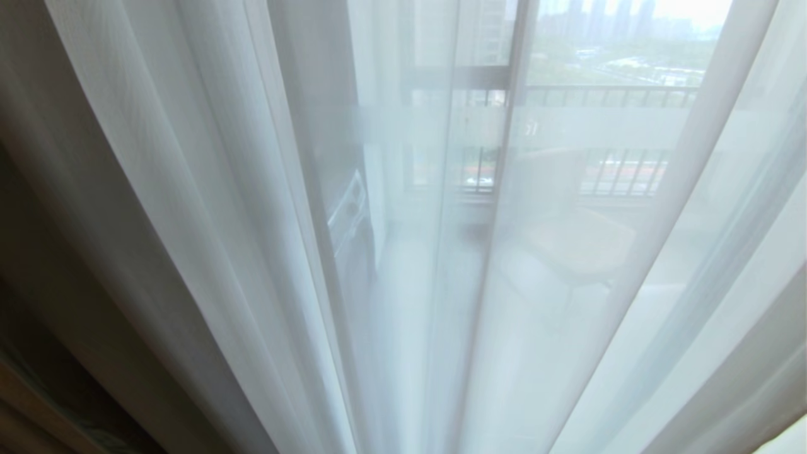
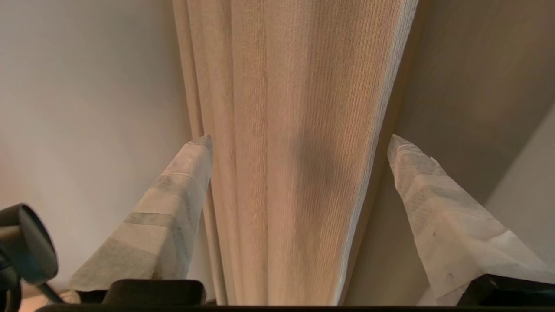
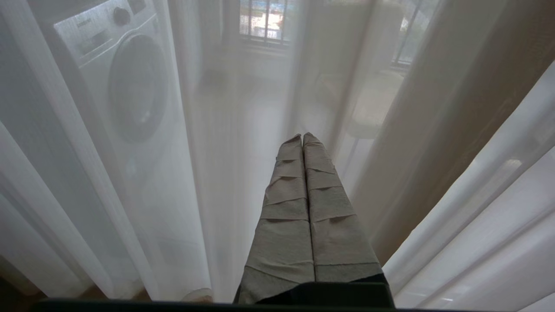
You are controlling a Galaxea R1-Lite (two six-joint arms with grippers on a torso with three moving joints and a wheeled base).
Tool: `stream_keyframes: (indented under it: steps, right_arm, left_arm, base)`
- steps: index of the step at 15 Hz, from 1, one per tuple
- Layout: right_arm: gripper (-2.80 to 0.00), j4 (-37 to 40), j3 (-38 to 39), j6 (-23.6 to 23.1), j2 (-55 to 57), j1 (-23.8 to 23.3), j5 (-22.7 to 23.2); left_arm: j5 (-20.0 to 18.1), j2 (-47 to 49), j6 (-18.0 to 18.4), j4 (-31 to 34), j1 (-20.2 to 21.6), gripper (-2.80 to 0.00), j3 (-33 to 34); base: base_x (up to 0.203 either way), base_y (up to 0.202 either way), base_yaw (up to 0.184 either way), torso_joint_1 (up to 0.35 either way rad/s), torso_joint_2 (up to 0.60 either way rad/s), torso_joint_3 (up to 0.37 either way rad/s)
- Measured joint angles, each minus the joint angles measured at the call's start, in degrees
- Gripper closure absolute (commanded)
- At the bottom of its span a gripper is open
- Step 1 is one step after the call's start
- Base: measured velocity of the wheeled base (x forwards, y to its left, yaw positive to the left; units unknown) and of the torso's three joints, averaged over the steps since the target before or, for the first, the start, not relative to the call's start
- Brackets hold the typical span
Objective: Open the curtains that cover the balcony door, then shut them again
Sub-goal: Close the outer curtains on both sides
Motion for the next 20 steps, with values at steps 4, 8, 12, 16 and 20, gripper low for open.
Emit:
stream_keyframes:
  steps: [4,8,12,16,20]
  right_arm:
    - [0.00,0.0,0.0,0.0,0.0,0.0,0.0]
    - [0.00,0.0,0.0,0.0,0.0,0.0,0.0]
    - [0.00,0.0,0.0,0.0,0.0,0.0,0.0]
    - [0.00,0.0,0.0,0.0,0.0,0.0,0.0]
    - [0.00,0.0,0.0,0.0,0.0,0.0,0.0]
  left_arm:
    - [0.0,5.4,0.1,-1.7,0.1,-2.80,-5.3]
    - [0.1,10.5,0.2,-2.3,0.1,-2.80,-11.7]
    - [0.4,14.1,0.3,-2.3,0.2,-2.80,-15.5]
    - [0.3,16.9,0.4,-2.4,0.5,-2.80,-18.3]
    - [-0.1,18.8,0.3,-4.2,0.7,-2.80,-19.1]
  base:
    - [0.000,0.000,0.000,0.000,0.00,0.000]
    - [0.000,0.000,0.000,0.000,0.00,0.000]
    - [0.000,0.000,0.000,0.000,0.00,0.000]
    - [0.000,0.000,0.000,0.000,0.00,0.000]
    - [0.000,0.000,0.000,0.000,0.00,0.000]
